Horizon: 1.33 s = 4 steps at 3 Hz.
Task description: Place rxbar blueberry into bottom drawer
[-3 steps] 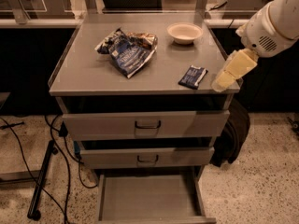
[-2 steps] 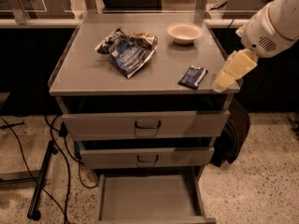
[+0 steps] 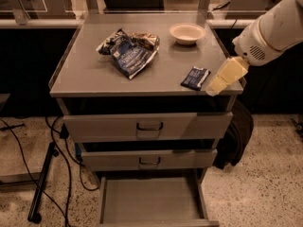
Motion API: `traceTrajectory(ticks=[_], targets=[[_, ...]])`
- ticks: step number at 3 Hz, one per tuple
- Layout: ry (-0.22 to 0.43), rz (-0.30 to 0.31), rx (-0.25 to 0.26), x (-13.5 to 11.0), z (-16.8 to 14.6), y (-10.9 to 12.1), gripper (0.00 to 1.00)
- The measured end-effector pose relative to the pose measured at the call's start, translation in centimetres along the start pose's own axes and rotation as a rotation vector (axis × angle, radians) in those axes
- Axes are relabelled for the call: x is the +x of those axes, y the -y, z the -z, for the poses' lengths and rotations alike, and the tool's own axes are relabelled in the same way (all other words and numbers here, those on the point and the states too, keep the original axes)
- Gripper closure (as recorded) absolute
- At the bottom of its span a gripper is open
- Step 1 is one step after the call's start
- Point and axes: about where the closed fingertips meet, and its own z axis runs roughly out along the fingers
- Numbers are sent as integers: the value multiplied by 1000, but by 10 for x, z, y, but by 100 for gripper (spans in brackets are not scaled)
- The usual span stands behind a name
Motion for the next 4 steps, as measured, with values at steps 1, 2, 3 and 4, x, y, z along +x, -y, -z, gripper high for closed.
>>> traceTrajectory(ticks=[1, 2, 3, 4], targets=[[38, -22, -6, -4, -21, 7, 0], [74, -36, -17, -12, -41, 13, 0], [101, -48, -31, -18, -58, 18, 1], [119, -57, -44, -21, -71, 22, 3]])
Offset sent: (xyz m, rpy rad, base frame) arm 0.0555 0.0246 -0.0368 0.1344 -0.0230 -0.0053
